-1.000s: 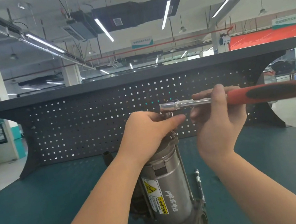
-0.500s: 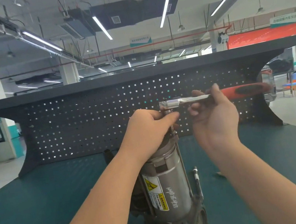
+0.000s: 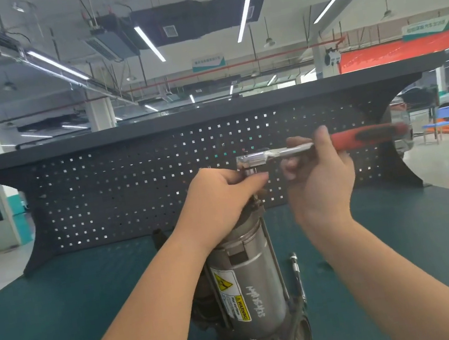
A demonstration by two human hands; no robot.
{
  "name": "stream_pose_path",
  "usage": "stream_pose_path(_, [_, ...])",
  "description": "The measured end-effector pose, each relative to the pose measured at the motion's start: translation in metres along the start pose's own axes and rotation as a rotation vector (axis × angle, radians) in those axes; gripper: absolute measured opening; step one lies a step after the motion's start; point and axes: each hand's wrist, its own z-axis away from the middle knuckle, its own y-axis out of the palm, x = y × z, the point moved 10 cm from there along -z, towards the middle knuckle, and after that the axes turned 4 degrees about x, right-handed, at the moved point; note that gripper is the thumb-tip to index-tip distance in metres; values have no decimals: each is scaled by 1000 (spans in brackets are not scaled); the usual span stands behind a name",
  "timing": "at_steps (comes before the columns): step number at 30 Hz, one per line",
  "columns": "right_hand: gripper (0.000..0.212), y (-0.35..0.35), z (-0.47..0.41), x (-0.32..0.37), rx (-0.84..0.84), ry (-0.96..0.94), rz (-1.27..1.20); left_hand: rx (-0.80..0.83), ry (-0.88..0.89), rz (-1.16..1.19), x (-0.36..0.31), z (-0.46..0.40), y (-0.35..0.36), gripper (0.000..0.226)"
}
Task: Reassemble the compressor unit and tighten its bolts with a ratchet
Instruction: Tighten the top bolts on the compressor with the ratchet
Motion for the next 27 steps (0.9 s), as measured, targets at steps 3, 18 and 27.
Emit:
stream_pose_path(3, [10,32,23,36,288,-464,315,-8,-12,36,4,-1,-2,22])
stream_pose_path(18, [9,11,6,6,111,-99,18,-44,-25,6,7,-2,-4,27])
stream_pose_path(27, [8,41,22,28,407,-395,329,-45,-48,-42,7,-2,-9,29])
